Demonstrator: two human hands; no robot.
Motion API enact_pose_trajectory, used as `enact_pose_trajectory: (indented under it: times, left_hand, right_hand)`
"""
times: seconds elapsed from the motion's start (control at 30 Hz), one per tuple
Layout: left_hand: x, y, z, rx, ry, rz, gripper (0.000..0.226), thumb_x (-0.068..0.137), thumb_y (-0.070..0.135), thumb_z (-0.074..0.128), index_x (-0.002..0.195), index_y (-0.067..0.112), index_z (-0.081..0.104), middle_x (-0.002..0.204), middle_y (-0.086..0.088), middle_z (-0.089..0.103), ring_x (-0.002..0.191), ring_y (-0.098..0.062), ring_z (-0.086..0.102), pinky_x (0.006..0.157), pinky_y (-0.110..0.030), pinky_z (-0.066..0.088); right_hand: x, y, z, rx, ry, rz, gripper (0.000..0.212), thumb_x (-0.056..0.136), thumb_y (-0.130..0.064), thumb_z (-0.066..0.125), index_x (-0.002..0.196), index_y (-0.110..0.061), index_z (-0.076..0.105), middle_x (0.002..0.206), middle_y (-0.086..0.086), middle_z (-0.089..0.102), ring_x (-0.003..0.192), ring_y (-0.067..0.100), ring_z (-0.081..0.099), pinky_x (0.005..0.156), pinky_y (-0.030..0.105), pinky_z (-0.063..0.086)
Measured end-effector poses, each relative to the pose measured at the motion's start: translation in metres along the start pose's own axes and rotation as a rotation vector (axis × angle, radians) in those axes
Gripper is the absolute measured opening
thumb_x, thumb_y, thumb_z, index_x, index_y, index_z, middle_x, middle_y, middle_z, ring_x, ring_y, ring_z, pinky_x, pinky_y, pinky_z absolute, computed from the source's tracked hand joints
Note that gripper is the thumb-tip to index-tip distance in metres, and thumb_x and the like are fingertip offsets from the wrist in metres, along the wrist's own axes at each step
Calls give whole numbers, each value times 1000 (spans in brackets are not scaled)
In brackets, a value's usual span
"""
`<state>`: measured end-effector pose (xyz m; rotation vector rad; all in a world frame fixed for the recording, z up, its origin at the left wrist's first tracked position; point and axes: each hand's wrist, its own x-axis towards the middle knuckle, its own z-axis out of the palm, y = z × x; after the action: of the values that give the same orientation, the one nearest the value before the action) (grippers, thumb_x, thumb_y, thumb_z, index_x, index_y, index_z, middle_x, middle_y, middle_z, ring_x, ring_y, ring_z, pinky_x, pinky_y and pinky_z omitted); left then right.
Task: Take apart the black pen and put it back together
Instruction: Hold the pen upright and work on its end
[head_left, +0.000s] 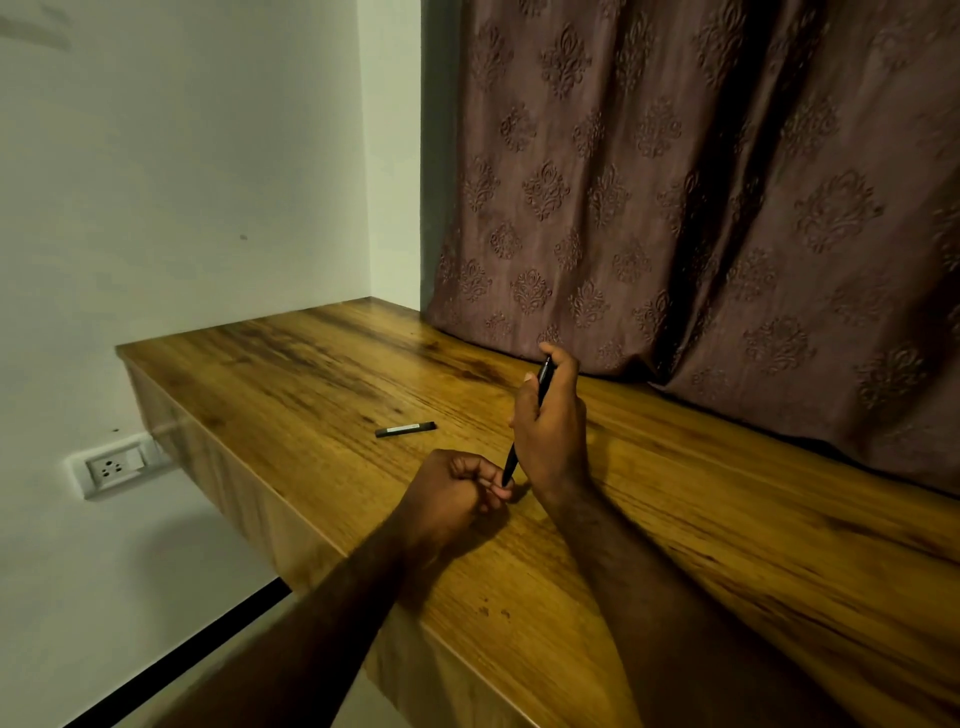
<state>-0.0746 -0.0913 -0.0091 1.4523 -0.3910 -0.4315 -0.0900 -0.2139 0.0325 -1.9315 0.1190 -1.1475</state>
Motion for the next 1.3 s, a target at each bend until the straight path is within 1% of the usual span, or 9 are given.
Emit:
enact_pose_trajectory:
  times: [0.1,0.17,0.27,0.37,0.43,0.57,0.73,0.87,1.3]
  left_hand:
    - [-2,3,3,-78,8,-1,33,73,-20,45,67,1,70,68,-18,67,54,-13,58,50,-21,46]
    - [-5,6,4,-115,26,0,35,75,-21,43,71,-1,70,69,-16,68,55,-12,59,53,-21,47]
    - [-7,9,3,-52,81,39,33,78,-18,45,76,2,72,72,-11,71,62,-14,62,65,-25,50]
    - [-8,10,1,13,101,62,31,80,-13,47,79,4,73,74,-9,73,66,-13,65,66,-24,52]
    - [-7,10,2,21,117,66,32,79,-13,47,77,5,73,73,-9,74,66,-14,65,66,-25,51]
    - [-7,9,1,57,129,67,34,80,-12,48,73,10,74,71,-6,74,65,-12,65,64,-23,52]
    - [-7,9,0,93,127,75,35,80,-10,49,72,13,74,74,-7,75,67,-13,66,61,-21,52]
    - [-6,8,0,62,121,68,43,80,-11,47,63,17,75,70,-7,74,61,-11,65,58,-20,51]
    - [-7,9,-1,67,118,68,37,79,-12,47,70,13,74,72,-7,75,61,-10,66,55,-17,51]
  right_hand:
    - [1,-2,0,160,-15,103,44,103,-30,38,145,-31,27,76,-1,67,51,9,62,45,25,52]
    - [8,-5,1,387,-24,261,37,103,-30,37,140,-24,35,81,4,68,47,13,61,44,27,51]
    - [18,-11,1,623,-6,483,23,104,-26,38,108,-10,53,72,5,59,43,9,50,41,24,43]
    - [19,-16,-4,877,15,695,39,98,-44,43,75,-14,53,55,1,47,36,10,34,37,23,28]
    - [20,-19,-7,941,36,762,49,89,-56,47,59,-18,48,46,-1,40,33,12,27,35,21,21]
    - [21,-25,-11,1024,42,751,48,81,-54,43,48,-20,39,40,-3,27,34,13,17,38,18,16]
    - [19,-29,-12,1057,-37,701,50,84,-53,38,50,-17,36,38,-2,27,34,12,16,40,17,15]
    - [19,-28,-10,1069,-25,695,50,84,-53,38,50,-17,36,39,-2,27,34,13,15,41,17,15]
    - [20,-26,-12,1047,9,691,50,84,-53,37,47,-19,37,38,-3,26,33,12,15,41,16,14]
